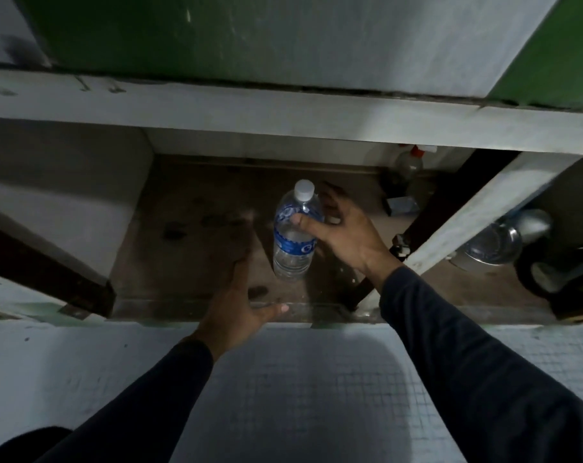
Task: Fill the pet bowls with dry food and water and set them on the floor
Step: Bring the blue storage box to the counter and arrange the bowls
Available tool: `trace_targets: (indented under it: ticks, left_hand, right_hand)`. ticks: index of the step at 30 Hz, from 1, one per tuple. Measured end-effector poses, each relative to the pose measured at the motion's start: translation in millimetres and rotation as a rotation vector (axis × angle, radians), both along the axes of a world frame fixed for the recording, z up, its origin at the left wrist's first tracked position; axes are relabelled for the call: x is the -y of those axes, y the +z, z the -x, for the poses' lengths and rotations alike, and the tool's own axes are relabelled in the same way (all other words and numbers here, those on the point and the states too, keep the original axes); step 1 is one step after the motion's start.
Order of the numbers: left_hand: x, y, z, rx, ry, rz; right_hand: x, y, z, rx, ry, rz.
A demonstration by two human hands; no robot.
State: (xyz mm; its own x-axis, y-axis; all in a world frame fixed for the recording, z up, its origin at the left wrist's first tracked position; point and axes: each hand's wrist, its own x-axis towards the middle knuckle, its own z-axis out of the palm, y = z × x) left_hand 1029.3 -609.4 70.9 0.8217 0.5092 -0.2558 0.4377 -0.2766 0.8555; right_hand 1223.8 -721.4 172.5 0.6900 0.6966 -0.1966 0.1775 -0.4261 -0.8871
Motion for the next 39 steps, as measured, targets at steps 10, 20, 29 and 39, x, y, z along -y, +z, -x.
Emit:
trace_targets:
  ticks: [10,20,29,39]
  left_hand:
    - [-20,-47,-54,0.104,0.003,0.009]
    - [-21,-57,-87,0.235,0.069,0.271]
    - [-27,-56,-106,0.327,0.024,0.311]
    - [-29,-58,-111,0.302,0.025,0.327]
  right_hand:
    - [-28,-30,-22,-0.079,0.066,-0.126]
    - [-41,-47,-33,-0.09,0.07,-0.197]
    - [-46,-56,-37,-0.107,0.094,-0.207]
    - [-46,-55,-38,-0.077,0.123,-0.209]
